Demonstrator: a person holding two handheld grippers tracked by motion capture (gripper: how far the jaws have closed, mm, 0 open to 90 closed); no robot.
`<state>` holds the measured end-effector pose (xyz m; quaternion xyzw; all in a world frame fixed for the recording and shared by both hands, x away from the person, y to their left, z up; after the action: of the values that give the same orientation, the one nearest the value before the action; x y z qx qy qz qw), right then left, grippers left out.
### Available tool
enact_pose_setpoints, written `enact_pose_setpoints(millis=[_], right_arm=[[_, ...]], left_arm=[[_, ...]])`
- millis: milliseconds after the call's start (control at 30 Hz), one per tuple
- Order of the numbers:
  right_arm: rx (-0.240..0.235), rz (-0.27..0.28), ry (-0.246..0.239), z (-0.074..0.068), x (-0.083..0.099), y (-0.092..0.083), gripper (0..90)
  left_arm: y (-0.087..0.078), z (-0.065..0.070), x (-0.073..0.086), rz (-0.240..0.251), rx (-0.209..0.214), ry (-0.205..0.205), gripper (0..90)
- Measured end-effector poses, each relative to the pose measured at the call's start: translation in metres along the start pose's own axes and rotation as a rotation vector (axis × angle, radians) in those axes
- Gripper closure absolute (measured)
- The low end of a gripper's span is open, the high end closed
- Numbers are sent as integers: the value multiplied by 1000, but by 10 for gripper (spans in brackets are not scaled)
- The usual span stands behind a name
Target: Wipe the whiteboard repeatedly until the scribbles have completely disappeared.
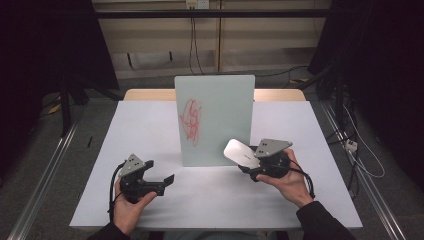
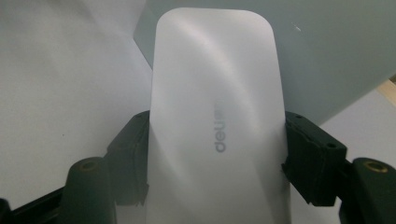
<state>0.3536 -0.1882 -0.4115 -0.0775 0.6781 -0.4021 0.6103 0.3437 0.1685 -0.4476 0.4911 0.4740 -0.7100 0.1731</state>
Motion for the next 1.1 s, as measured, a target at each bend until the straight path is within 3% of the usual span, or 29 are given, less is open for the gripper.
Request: enact_pose_setpoints(millis=[1033, 1100], right_arm=[[109, 121, -124, 2, -78, 18, 315], [113, 144, -127, 2, -85, 16, 315]], left_arm=[[-1, 0, 0, -2, 18, -7, 56], [-2, 0, 0, 14, 20, -11, 56]])
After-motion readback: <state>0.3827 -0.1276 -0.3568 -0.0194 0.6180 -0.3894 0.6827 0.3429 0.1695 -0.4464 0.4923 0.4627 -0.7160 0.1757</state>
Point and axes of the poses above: each handheld gripper's, and its own axes: y roughly forward along the jaws, x roughly out of its underside, z roughly to its right, the point moved 3 cm from there along y, roughly forward along the jaws, and after that the axes turned 11 degrees about -x, right-handed, at the moved point
